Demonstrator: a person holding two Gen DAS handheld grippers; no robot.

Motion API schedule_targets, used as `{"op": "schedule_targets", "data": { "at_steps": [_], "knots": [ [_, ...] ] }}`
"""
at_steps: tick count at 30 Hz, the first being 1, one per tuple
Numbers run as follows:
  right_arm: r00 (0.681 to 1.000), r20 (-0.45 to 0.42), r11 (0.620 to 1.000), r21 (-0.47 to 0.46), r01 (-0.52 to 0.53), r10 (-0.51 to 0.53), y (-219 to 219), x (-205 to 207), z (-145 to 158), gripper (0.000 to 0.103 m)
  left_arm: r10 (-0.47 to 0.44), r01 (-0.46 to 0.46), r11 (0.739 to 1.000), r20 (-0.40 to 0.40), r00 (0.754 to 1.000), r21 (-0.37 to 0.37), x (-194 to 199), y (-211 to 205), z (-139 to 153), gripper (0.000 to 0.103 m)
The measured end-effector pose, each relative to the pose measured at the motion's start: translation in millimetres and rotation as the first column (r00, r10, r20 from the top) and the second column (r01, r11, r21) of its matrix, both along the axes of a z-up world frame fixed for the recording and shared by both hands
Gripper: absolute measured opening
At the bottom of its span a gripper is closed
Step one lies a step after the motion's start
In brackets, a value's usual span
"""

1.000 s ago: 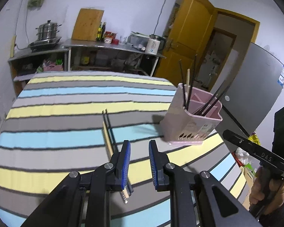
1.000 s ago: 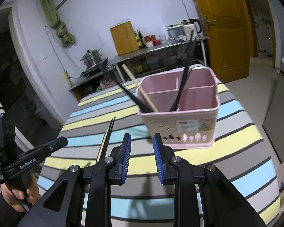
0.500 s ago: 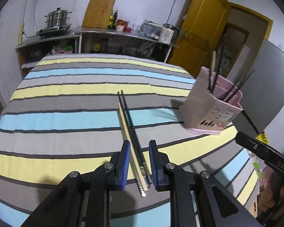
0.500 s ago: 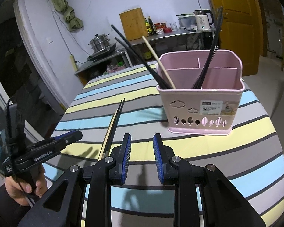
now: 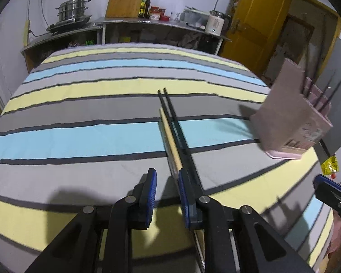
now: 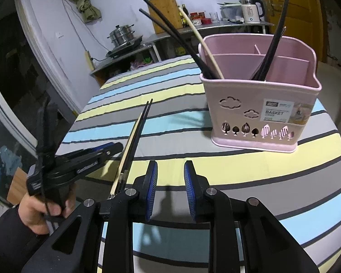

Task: Organize utensils
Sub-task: 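Move both tools back down to the remaining chopsticks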

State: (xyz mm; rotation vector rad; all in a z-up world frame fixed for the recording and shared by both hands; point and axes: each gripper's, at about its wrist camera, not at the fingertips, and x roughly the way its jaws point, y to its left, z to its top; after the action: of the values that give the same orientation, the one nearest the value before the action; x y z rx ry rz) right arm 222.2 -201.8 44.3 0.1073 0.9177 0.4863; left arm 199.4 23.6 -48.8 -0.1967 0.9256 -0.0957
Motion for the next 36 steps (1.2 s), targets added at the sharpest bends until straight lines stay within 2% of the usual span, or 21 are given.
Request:
{"op": "schedule_targets", "data": {
  "at_steps": [3, 7, 10, 14, 18, 21, 23, 28, 36],
  "knots": [
    [1.0, -0.012, 1.0, -0.004, -0.001, 0.001, 3.0, 4.8, -3.8, 0.025, -0.001, 0.001, 1.0, 0.019, 1.0, 0.003, 5.1, 0.6, -1.6, 0.02],
    [1.0, -0.024, 1.0, -0.008, -0.006, 0.005, 7.5, 10.0, -7.4, 0.025, 0.011, -0.013, 0.999, 0.039, 0.999, 0.05, 5.5, 2.6, -2.3, 0.023],
    [1.0, -0.027, 1.0, -0.01, -0.013, 0.013, 11.7, 12.0, -10.1, 0.025, 0.018, -0.02, 0.997, 0.03, 0.999, 0.073, 3.9, 7.1, -2.5, 0.017],
    [0.999, -0.031, 1.0, -0.009, -0.023, 0.023, 14.1, 13.1, -12.3, 0.025, 0.042, -0.042, 0.999, 0.019, 0.999, -0.031, 3.7, 16.8, 1.6, 0.017],
    [0.999, -0.037, 1.0, -0.009, -0.024, 0.024, 14.7, 13.9, -15.2, 0.025, 0.024, -0.022, 0.999, 0.032, 0.999, -0.044, 8.6, 12.7, 4.7, 0.018],
    [0.999, -0.04, 1.0, -0.01, -0.023, 0.023, 13.8, 14.6, -15.7, 0.025, 0.009, -0.009, 1.0, 0.01, 1.0, -0.012, 14.6, 3.4, -2.3, 0.019],
    [0.999, -0.038, 1.0, -0.011, -0.021, 0.021, 13.1, 14.7, -15.5, 0.025, 0.001, -0.002, 1.0, 0.035, 0.999, 0.025, 14.8, -0.7, -2.1, 0.02],
    [0.999, -0.04, 1.0, -0.01, -0.016, 0.015, 12.5, 14.2, -15.1, 0.025, 0.005, -0.008, 0.997, 0.037, 0.999, 0.077, 12.5, -3.9, -1.9, 0.022],
    [0.999, -0.036, 1.0, -0.003, -0.022, 0.022, 12.9, 12.9, -15.6, 0.025, 0.025, -0.027, 0.995, 0.026, 0.999, 0.094, 4.7, 5.0, -1.8, 0.022]
  ]
}}
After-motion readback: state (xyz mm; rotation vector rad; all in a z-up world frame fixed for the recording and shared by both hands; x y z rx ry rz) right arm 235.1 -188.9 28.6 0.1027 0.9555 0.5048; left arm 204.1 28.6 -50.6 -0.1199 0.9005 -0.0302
